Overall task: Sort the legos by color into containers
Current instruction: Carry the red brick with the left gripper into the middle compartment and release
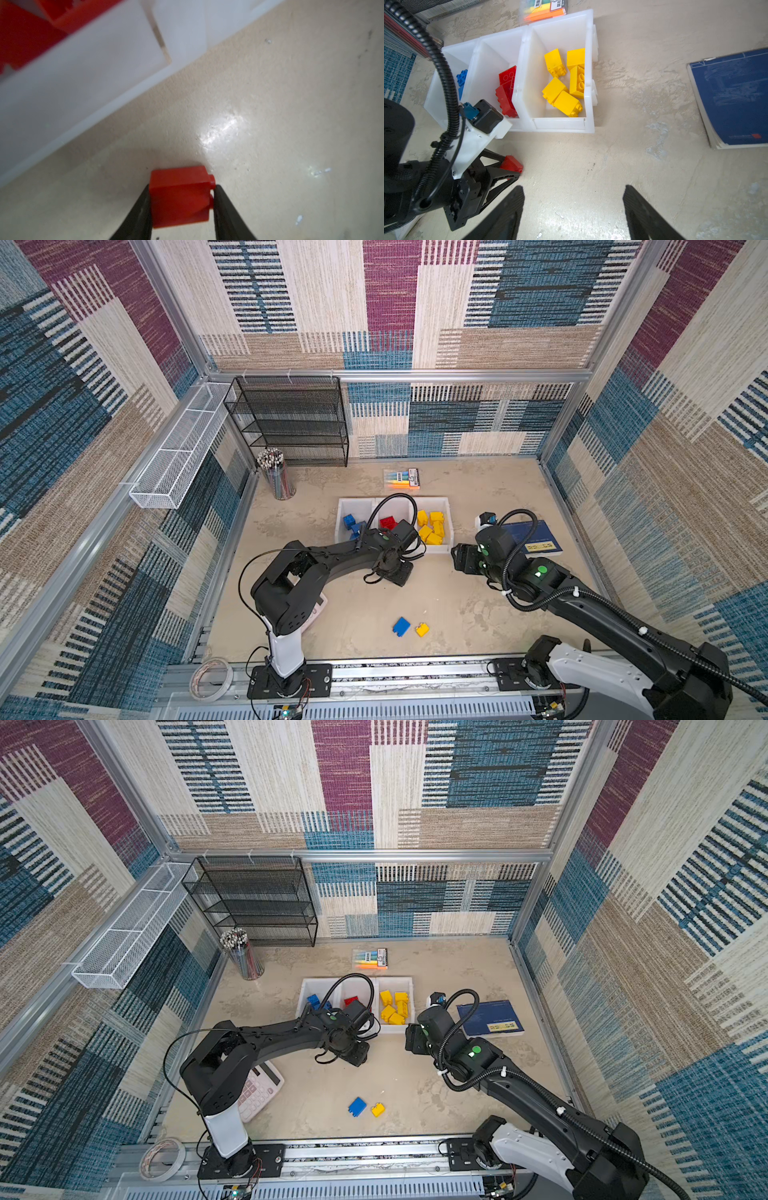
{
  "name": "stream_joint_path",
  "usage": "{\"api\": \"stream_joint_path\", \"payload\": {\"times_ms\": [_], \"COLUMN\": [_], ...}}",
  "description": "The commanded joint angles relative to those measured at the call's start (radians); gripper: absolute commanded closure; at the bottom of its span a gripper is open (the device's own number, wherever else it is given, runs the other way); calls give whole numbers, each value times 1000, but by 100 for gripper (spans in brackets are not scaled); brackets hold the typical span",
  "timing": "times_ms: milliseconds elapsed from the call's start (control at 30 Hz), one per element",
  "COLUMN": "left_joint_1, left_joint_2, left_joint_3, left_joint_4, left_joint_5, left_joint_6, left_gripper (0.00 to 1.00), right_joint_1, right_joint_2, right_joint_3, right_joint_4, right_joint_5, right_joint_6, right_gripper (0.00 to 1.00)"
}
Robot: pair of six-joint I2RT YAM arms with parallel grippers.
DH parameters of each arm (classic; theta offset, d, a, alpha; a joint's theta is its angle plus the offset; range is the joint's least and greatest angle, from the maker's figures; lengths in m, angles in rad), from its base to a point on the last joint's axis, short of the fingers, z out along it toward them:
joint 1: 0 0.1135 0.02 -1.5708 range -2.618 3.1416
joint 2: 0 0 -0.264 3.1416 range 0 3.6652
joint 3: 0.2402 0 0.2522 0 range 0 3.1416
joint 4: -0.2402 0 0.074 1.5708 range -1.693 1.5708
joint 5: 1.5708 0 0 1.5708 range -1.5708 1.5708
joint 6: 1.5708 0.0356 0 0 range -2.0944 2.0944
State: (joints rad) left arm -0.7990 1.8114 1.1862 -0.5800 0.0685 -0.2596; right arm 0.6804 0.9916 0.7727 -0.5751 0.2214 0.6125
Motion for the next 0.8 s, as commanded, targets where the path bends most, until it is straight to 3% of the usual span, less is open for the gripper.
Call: {"api": "stream_joint_path", "payload": {"times_ms": [0,200,533,667,767], "left_joint_1": [0,62,204,219,221], "left_joint_2": [-75,-128,112,174,176], "left_joint_3": [54,189,405,475,480], "left_joint_4": [-8,13,-38,-86,-87], "left_joint_5": [66,15,58,32,24], "left_joint_6": [10,69,91,86,79], "left_gripper": [60,60,58,44,38], "right_joint_1": [-1,-2,-2,-2,-2], "right_joint_2": [-11,-22,-32,-37,-38], "right_joint_3": [2,10,9,4,-3], "right_joint_4": [-14,-12,-25,-30,-35], "right_joint_5": [25,36,25,18,19], "right_joint_6": [9,6,3,3,6], "right_gripper": [22,22,22,22,20]}}
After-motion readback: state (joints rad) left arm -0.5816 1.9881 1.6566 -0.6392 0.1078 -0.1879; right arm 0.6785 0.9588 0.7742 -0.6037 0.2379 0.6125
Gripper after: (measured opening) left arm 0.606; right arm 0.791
